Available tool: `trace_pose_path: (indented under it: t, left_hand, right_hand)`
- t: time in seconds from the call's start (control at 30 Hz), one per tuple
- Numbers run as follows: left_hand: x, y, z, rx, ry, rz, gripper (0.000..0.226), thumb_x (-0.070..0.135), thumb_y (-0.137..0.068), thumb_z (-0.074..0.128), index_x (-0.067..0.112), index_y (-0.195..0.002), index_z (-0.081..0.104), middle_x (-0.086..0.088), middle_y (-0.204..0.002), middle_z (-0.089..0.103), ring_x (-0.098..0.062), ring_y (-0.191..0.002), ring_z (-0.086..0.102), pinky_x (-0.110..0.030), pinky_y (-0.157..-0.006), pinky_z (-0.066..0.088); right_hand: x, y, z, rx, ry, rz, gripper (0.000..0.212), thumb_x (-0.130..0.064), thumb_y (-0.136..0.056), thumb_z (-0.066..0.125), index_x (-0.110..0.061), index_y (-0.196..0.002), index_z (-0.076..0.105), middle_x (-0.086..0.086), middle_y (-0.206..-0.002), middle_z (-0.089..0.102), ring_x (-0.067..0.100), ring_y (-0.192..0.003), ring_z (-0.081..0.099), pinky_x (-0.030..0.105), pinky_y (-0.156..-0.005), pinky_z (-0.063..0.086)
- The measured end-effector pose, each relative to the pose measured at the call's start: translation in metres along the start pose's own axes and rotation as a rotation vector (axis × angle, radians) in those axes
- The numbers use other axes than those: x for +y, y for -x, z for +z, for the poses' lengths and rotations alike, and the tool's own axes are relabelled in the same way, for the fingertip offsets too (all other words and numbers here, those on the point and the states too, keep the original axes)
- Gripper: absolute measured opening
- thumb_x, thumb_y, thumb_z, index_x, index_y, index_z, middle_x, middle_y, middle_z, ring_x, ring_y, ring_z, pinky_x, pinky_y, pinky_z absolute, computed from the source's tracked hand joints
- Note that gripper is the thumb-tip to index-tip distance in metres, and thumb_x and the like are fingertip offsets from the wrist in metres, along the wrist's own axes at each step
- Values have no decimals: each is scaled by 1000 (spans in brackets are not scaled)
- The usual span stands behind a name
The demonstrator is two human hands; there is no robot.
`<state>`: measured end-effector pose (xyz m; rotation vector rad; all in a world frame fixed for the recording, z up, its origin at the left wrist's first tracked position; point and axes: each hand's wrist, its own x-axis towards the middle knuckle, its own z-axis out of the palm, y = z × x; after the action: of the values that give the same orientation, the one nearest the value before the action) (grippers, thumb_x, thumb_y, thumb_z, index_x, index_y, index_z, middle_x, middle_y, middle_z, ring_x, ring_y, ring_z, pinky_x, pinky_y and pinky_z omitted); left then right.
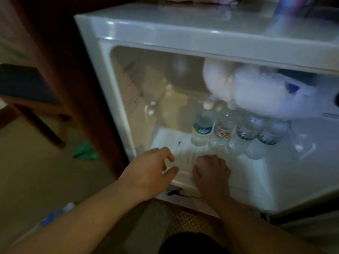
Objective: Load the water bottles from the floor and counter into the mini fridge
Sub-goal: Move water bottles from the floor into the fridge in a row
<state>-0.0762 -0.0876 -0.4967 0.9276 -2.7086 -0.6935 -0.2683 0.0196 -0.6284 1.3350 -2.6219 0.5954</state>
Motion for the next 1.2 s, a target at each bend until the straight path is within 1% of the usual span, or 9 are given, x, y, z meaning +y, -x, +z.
trace_pose_path:
  t: [0.1, 0.23, 0.33, 0.47, 0.67, 0.83, 0.93, 1.03, 1.2]
  left_hand:
    - [-50, 58, -13, -26, -84, -29, 35, 59, -95, 55, 29, -79, 59, 11, -69, 58, -6, -64, 58, -29, -62, 49]
    - [-122, 133, -40, -207, -68, -250, 37, 61, -90, 58, 27, -80, 66, 11, -68, 65, -3, -65, 63, -26, -62, 50]
    - [-171, 184, -59, -377, -96, -416, 14, 43, -82, 72, 29, -83, 71, 14, -73, 69, -2, -69, 65, -21, -66, 51]
    - [-212, 240, -71, -558, -295, -646, 16, 40, -87, 64, 26, -93, 69, 6, -88, 71, -12, -81, 66, -29, -72, 53]
    - [-289, 307, -61, -562, -365, -1089, 40, 35, -90, 69, 13, -123, 67, -7, -113, 71, -24, -101, 69, -39, -93, 58]
    - [-308, 320, -28, -125, 178, -1532, 36, 38, -98, 62, 8, -117, 59, -15, -108, 65, -27, -90, 68, -38, -71, 63]
    - [-312, 324, 12, 75, 258, -1617, 58, 48, -100, 54, 4, -138, 52, -17, -129, 63, -31, -109, 66, -43, -90, 61]
    - [-311, 330, 53, 167, 380, -1710, 76, 56, -94, 64, 6, -147, 43, -15, -136, 60, -31, -122, 62, -41, -103, 53]
    - [-307, 328, 84, 222, 436, -1722, 90, 54, -91, 69, 5, -153, 28, -18, -142, 55, -31, -123, 61, -44, -103, 54]
  right_hand:
    - [-32, 3, -6, 68, -241, -295, 20, -29, -84, 58, -23, -97, 73, 2, -98, 63, 30, -91, 59, 42, -79, 47]
    - [-112, 10, -12, -199, -483, -737, 19, -29, -93, 60, -19, -100, 75, -1, -90, 71, 19, -80, 66, 26, -73, 50]
    - [-176, 20, -8, -331, -451, -1103, 14, -27, -91, 64, -22, -99, 73, -2, -91, 73, 17, -79, 66, 33, -70, 55]
    - [-257, 44, 7, -818, -106, -1327, 4, -34, -95, 50, -30, -95, 49, -3, -88, 59, 22, -82, 62, 40, -70, 53]
    - [-338, 87, 71, -1182, 73, -952, 26, -35, -98, 60, -25, -122, 61, 0, -109, 65, 14, -98, 62, 32, -85, 53]
    - [-373, 122, 148, -1196, -174, -314, 63, -37, -93, 69, -23, -147, 41, 7, -122, 64, 23, -111, 63, 44, -95, 56]
    - [-379, 144, 174, -1092, -367, -39, 83, -38, -84, 81, -19, -148, 33, 12, -134, 58, 30, -119, 61, 47, -95, 56]
    - [-379, 162, 188, -1026, -265, 30, 90, -38, -82, 84, -14, -149, 29, 18, -141, 51, 36, -123, 58, 45, -92, 55]
    - [-371, 166, 191, -1123, -126, -16, 79, -47, -85, 78, -9, -142, 38, 17, -130, 58, 33, -111, 65, 48, -88, 60]
